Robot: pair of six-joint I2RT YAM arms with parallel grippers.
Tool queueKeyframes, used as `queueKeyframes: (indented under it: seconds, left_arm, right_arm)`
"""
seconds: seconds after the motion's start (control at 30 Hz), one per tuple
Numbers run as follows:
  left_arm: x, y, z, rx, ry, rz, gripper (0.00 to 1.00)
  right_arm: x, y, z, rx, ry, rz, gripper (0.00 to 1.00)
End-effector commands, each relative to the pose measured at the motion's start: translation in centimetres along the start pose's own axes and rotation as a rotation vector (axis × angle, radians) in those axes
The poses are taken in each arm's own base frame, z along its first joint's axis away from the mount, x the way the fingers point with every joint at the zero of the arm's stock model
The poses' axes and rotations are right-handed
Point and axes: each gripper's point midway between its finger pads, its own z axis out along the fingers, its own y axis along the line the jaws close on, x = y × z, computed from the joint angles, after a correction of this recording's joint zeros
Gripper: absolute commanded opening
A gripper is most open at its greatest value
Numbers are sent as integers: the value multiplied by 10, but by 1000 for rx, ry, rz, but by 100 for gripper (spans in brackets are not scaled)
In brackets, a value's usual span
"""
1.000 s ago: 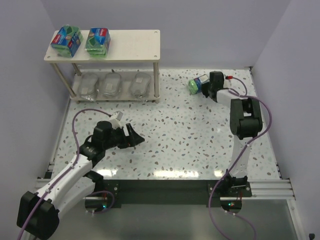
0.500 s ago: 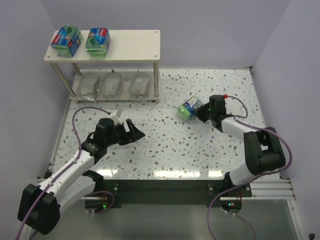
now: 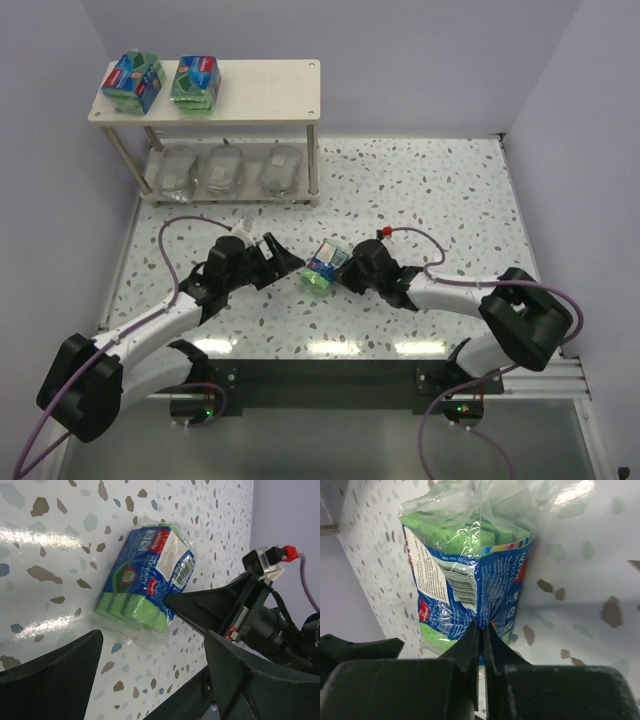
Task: Place and organize the cleaning sponges onto the shelf
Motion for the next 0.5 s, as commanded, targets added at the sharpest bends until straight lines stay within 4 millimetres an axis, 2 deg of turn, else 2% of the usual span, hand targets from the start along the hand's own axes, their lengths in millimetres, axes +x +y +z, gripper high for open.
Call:
queueKeyframes:
  seconds: [0.0,0.17,0.2,0.37,0.47]
  left_arm:
    - [6,-14,5,63,7,-81,88]
    - [27,-3,5,30,77,-144,88]
    - [30,2,4,17,82,-156,88]
    - [28,5,1,5,59,-191,86]
    - [22,15,3,-46,23,-182,86]
  right_arm:
    - [11,10,10,-22,-49,24,0]
    - [29,14,20,-41,-34,33,2]
    - [31,20,22,-64,-26,36,2]
    - [50,33,24,-115,17,20,8]
    - [62,36,24,-144,59,11,19]
